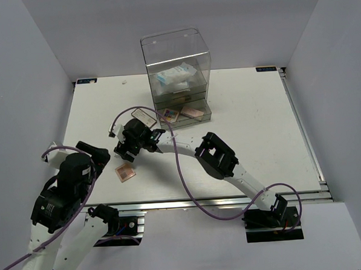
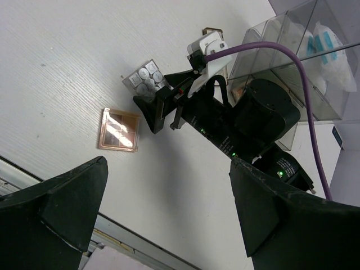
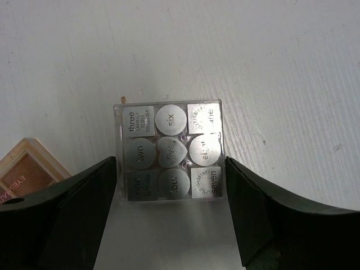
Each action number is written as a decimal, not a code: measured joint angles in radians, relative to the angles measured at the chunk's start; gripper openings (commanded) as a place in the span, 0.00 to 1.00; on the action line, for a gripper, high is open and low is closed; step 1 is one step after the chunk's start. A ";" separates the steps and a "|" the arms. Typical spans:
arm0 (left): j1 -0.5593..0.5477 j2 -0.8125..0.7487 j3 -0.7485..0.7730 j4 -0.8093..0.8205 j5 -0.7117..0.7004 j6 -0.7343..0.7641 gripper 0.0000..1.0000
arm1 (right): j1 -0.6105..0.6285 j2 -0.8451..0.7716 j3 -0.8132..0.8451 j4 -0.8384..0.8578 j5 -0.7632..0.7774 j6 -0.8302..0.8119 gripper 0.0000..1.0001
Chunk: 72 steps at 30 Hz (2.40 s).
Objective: Organize the makeup
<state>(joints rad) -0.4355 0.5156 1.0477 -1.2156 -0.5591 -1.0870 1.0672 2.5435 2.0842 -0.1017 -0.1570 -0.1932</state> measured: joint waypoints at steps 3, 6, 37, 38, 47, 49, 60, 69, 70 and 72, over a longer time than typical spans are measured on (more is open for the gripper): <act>0.000 0.000 -0.021 0.012 0.004 -0.008 0.98 | 0.000 0.000 0.000 0.001 -0.003 -0.010 0.60; 0.000 0.000 -0.053 0.018 0.014 -0.019 0.98 | 0.000 0.000 0.000 0.001 -0.006 -0.019 0.38; 0.000 0.130 -0.401 0.259 0.109 -0.034 0.98 | -0.366 -0.718 -0.644 0.098 -0.126 0.062 0.00; 0.000 0.143 -0.408 0.268 0.111 -0.030 0.98 | -0.393 -0.716 -0.647 0.100 -0.100 0.075 0.00; 0.000 0.215 -0.428 0.334 0.127 0.003 0.98 | -0.504 -0.621 -0.657 0.104 0.050 0.151 0.16; 0.000 0.214 -0.432 0.334 0.127 0.002 0.98 | -0.504 -0.581 -0.647 0.101 0.059 0.161 0.25; 0.000 0.191 -0.475 0.330 0.126 -0.013 0.98 | -0.507 -0.480 -0.582 0.089 0.076 0.175 0.89; 0.001 0.323 -0.476 0.330 0.132 -0.034 0.98 | -0.566 -0.533 -0.633 0.074 -0.081 0.107 0.89; 0.002 0.353 -0.476 0.330 0.134 -0.035 0.98 | -0.583 -0.561 -0.660 0.072 -0.129 0.080 0.89; 0.011 0.412 -0.472 0.327 0.140 -0.031 0.98 | -0.618 -0.629 -0.714 0.067 -0.226 0.029 0.89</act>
<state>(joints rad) -0.4244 0.9279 0.5755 -0.8890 -0.4191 -1.1183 0.4488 1.9144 1.3705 -0.0345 -0.3832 -0.1642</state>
